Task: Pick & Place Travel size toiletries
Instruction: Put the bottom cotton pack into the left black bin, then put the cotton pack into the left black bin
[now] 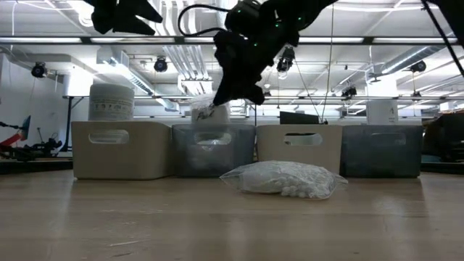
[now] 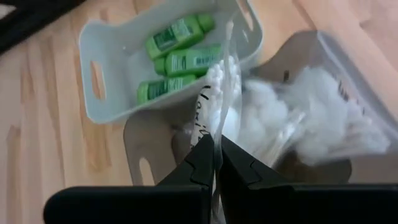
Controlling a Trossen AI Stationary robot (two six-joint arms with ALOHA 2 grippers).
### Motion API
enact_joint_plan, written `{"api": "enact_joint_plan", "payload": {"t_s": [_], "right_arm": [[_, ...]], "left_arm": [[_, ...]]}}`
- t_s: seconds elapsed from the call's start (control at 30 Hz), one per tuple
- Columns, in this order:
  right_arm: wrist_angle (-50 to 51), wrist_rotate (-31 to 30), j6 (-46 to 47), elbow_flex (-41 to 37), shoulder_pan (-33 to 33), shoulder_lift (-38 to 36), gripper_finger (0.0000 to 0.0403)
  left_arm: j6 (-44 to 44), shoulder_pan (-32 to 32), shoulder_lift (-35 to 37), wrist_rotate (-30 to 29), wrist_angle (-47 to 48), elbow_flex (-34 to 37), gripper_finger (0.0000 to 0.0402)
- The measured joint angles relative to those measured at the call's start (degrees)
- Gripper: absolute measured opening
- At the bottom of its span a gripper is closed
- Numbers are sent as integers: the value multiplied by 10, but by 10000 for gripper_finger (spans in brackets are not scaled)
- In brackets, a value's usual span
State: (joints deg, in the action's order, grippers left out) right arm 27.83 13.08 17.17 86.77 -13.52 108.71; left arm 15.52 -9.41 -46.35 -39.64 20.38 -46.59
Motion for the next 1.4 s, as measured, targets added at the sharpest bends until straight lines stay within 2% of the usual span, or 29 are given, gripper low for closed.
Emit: {"api": "enact_joint_plan", "payload": {"t_s": [0.07, 0.3, 0.4, 0.6, 0.87, 0.93, 1.13, 1.4], "right_arm": [[5, 7, -5, 17, -3, 16, 8], [79, 20, -11, 54, -8, 83, 9], [92, -6, -9, 57, -9, 94, 24], [93, -78, -13, 57, -7, 72, 106], [114, -126, 3, 58, 4, 12, 219], [151, -145, 23, 58, 16, -10, 236], [261, -133, 134, 57, 78, -38, 264], [276, -146, 254, 39, 214, -37, 269]], "left_arm": [[-13, 21, 0, 11, 3, 0, 278], [-39, 99, -4, 123, 3, 0, 278], [-48, 120, -7, 145, 3, 0, 278], [-49, 133, -7, 168, 3, 0, 278], [-79, 139, -14, 182, -9, 0, 278], [-89, 145, -19, 197, -19, 0, 278], [-96, 163, -51, 260, -35, 0, 277], [-127, 166, -102, 318, -47, 0, 277]]}}
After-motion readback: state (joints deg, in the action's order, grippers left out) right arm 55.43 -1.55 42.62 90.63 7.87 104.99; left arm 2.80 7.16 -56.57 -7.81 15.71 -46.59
